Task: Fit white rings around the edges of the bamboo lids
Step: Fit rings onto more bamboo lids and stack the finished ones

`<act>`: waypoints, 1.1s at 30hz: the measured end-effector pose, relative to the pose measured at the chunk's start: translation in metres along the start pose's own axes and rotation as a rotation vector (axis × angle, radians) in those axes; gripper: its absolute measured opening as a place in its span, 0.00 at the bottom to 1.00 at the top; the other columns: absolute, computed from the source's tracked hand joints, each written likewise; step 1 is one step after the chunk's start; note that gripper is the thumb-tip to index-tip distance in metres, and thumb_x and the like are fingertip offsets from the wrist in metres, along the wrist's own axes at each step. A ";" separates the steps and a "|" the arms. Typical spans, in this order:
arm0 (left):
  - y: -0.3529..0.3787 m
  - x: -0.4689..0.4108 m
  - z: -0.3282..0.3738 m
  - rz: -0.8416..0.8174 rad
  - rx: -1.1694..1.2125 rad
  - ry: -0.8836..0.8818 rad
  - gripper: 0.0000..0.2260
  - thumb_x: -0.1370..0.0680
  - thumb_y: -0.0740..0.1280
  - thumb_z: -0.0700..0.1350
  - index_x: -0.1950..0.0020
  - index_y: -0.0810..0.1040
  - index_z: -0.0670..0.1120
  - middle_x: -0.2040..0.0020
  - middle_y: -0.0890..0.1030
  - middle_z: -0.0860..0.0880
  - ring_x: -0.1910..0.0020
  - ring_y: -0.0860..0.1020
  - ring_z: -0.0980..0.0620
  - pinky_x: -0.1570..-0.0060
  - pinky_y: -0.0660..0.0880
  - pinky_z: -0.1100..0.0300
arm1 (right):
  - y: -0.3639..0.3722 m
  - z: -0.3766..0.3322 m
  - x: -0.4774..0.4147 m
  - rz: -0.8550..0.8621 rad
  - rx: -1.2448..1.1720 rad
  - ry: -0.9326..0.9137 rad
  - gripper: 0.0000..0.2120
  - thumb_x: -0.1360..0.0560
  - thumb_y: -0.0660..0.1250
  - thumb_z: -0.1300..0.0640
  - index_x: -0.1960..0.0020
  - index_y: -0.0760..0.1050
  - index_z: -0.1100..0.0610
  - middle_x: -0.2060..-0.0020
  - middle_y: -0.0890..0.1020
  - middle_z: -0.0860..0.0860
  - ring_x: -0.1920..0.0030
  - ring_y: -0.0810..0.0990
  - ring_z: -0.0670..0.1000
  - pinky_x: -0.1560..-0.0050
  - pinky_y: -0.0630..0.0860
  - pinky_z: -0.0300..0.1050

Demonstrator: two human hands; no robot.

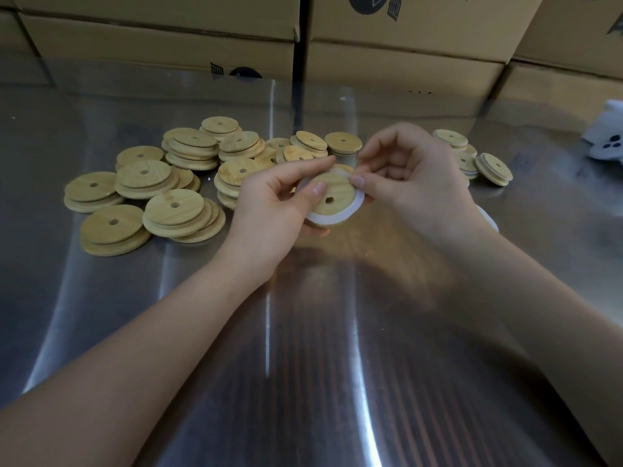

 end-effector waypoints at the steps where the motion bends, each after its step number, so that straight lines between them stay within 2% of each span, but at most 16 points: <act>1: 0.000 0.000 -0.001 0.005 0.012 -0.013 0.14 0.21 0.66 0.35 0.45 0.82 0.54 0.43 0.83 0.49 0.47 0.83 0.49 0.61 0.83 0.51 | 0.000 0.001 0.000 0.000 0.005 0.011 0.14 0.29 0.72 0.70 0.56 0.73 0.54 0.63 0.80 0.54 0.62 0.81 0.51 0.58 0.81 0.45; 6: -0.006 -0.002 -0.001 0.032 0.075 -0.026 0.13 0.20 0.66 0.36 0.44 0.81 0.53 0.43 0.83 0.49 0.47 0.83 0.48 0.60 0.83 0.51 | 0.002 0.013 0.003 -0.003 -0.100 0.123 0.11 0.28 0.73 0.68 0.56 0.75 0.54 0.65 0.80 0.52 0.66 0.81 0.50 0.62 0.79 0.40; 10: -0.007 -0.001 -0.001 0.043 0.081 -0.021 0.13 0.21 0.66 0.36 0.44 0.82 0.53 0.45 0.84 0.50 0.46 0.83 0.49 0.57 0.83 0.49 | 0.004 0.018 0.004 0.024 -0.144 0.161 0.11 0.28 0.72 0.68 0.56 0.74 0.54 0.69 0.81 0.48 0.66 0.82 0.50 0.62 0.81 0.42; 15: -0.008 -0.002 -0.005 0.076 0.197 -0.089 0.13 0.20 0.64 0.34 0.43 0.82 0.49 0.42 0.83 0.49 0.45 0.83 0.48 0.54 0.82 0.43 | 0.006 0.018 0.002 -0.012 -0.176 0.187 0.13 0.28 0.72 0.68 0.54 0.69 0.56 0.71 0.82 0.49 0.68 0.83 0.49 0.65 0.80 0.40; 19: -0.007 -0.001 -0.009 0.088 0.280 -0.141 0.13 0.20 0.64 0.33 0.43 0.82 0.48 0.42 0.83 0.48 0.44 0.83 0.46 0.54 0.82 0.43 | 0.006 0.019 0.002 -0.047 -0.220 0.217 0.14 0.27 0.71 0.69 0.53 0.68 0.57 0.70 0.83 0.52 0.68 0.83 0.50 0.64 0.80 0.43; 24: -0.005 0.000 -0.015 0.070 0.350 -0.186 0.14 0.21 0.63 0.33 0.42 0.82 0.47 0.42 0.83 0.48 0.43 0.82 0.45 0.54 0.82 0.43 | 0.004 0.015 0.004 0.021 -0.165 0.184 0.13 0.27 0.70 0.71 0.56 0.69 0.57 0.69 0.82 0.54 0.69 0.82 0.50 0.65 0.81 0.42; 29: -0.004 -0.001 -0.014 0.046 0.324 -0.186 0.14 0.22 0.66 0.32 0.44 0.83 0.48 0.47 0.84 0.49 0.44 0.83 0.44 0.56 0.82 0.44 | 0.004 0.013 0.008 0.091 -0.185 0.157 0.12 0.27 0.70 0.70 0.55 0.72 0.56 0.66 0.81 0.52 0.68 0.81 0.49 0.65 0.81 0.43; 31: -0.005 -0.001 -0.011 0.042 0.256 -0.168 0.13 0.23 0.66 0.33 0.45 0.82 0.48 0.49 0.84 0.50 0.45 0.83 0.45 0.53 0.82 0.43 | 0.006 0.015 0.009 0.094 -0.210 0.165 0.12 0.27 0.70 0.70 0.55 0.72 0.56 0.67 0.82 0.50 0.67 0.82 0.48 0.64 0.81 0.43; 33: -0.007 -0.002 -0.007 0.037 0.174 -0.127 0.12 0.23 0.67 0.33 0.46 0.81 0.47 0.51 0.84 0.50 0.47 0.83 0.48 0.50 0.82 0.46 | 0.007 0.015 0.009 0.093 -0.208 0.167 0.12 0.27 0.70 0.71 0.55 0.72 0.56 0.67 0.81 0.51 0.67 0.81 0.49 0.63 0.82 0.44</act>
Point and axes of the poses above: each hand's wrist, its own x-axis away from the middle knuckle, its own y-axis out of the palm, z = x × y, the point moved 9 cm from there along -x, towards the middle knuckle
